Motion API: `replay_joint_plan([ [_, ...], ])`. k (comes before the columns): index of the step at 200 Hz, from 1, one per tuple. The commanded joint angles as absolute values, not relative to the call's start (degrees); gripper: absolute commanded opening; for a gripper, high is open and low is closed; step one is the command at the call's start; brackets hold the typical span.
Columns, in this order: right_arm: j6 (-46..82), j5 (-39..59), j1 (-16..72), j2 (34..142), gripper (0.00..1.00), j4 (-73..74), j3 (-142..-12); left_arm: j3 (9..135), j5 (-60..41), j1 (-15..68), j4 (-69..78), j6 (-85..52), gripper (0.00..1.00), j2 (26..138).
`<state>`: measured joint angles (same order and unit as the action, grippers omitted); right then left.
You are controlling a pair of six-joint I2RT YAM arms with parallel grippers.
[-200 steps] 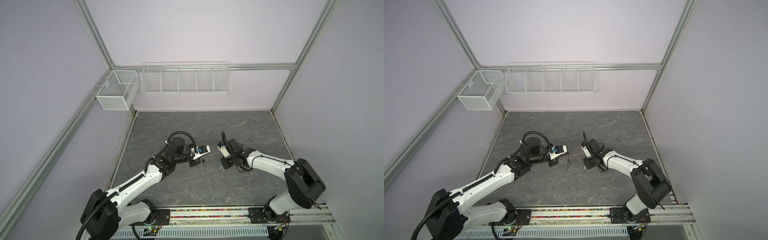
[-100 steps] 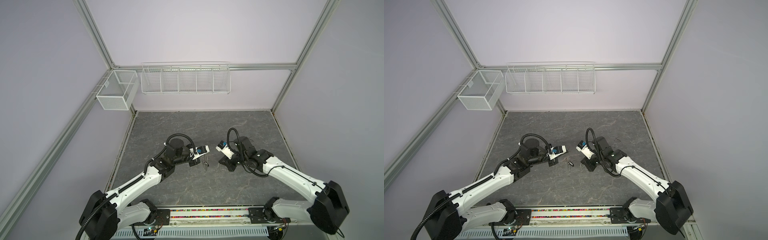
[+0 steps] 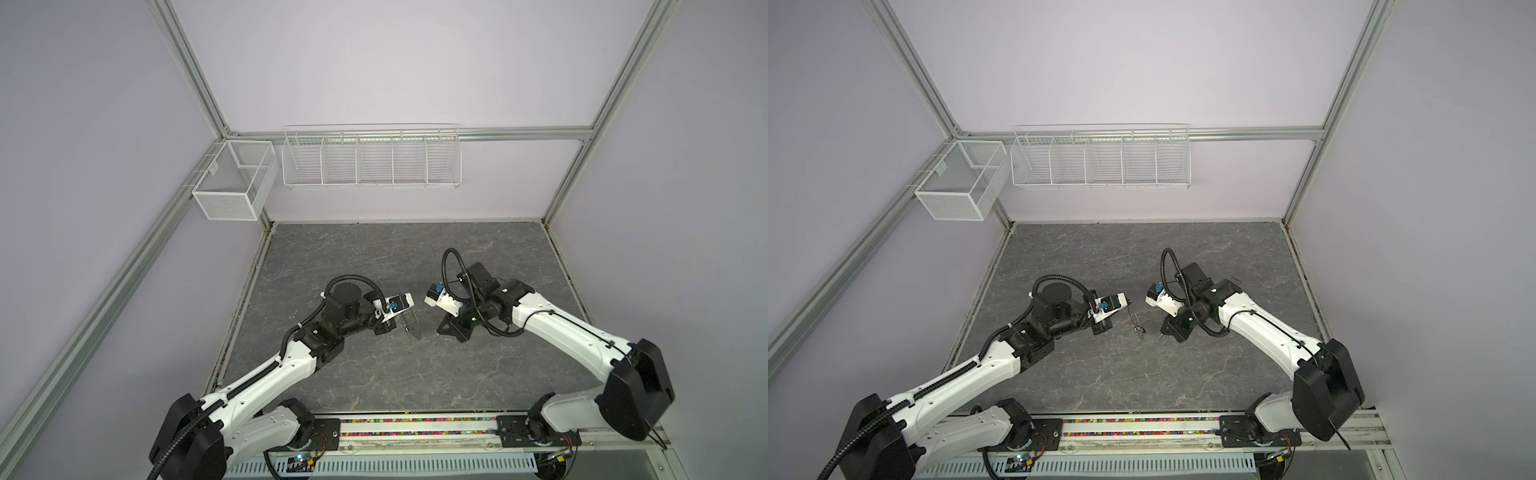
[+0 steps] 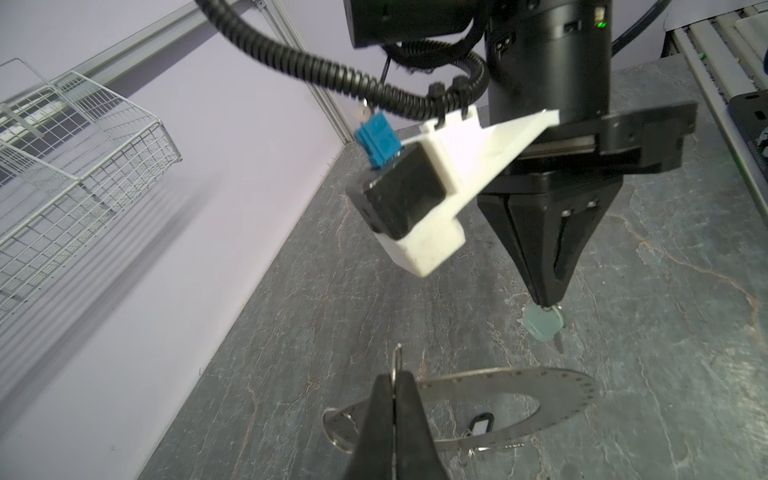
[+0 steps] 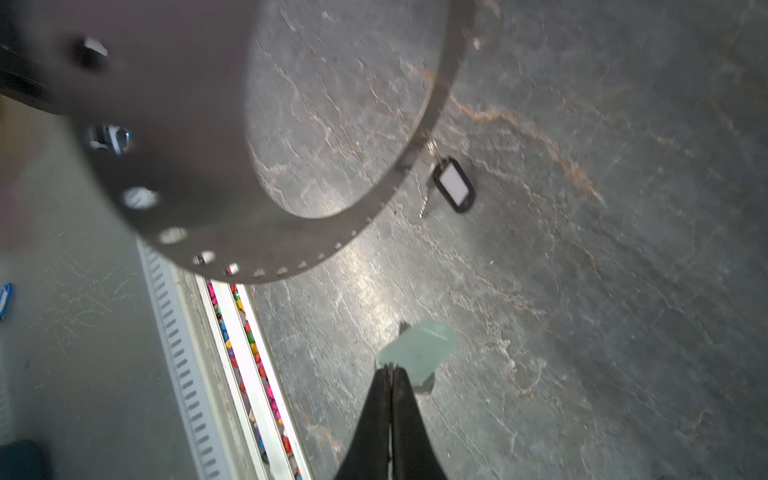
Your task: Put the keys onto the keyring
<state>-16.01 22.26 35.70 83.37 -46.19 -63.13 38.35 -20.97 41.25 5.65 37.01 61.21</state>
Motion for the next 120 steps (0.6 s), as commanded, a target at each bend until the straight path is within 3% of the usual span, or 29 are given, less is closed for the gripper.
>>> replay_joint_plan([
  [1, -14.63, 18.41, 35.57, 86.24, 0.07, -57.83, -65.69, 38.23, -20.24, 41.13, 5.00, 38.17, 0.00, 59.95],
  [67, -14.33, 12.54, 36.27, 98.79, 0.07, -74.00, -73.91, 38.23, -21.49, 41.13, 5.36, 37.71, 0.00, 60.91],
  [120, -14.73, 8.33, 36.54, 106.66, 0.07, -78.14, -77.19, 38.22, -21.99, 41.13, 6.08, 37.53, 0.00, 61.58],
])
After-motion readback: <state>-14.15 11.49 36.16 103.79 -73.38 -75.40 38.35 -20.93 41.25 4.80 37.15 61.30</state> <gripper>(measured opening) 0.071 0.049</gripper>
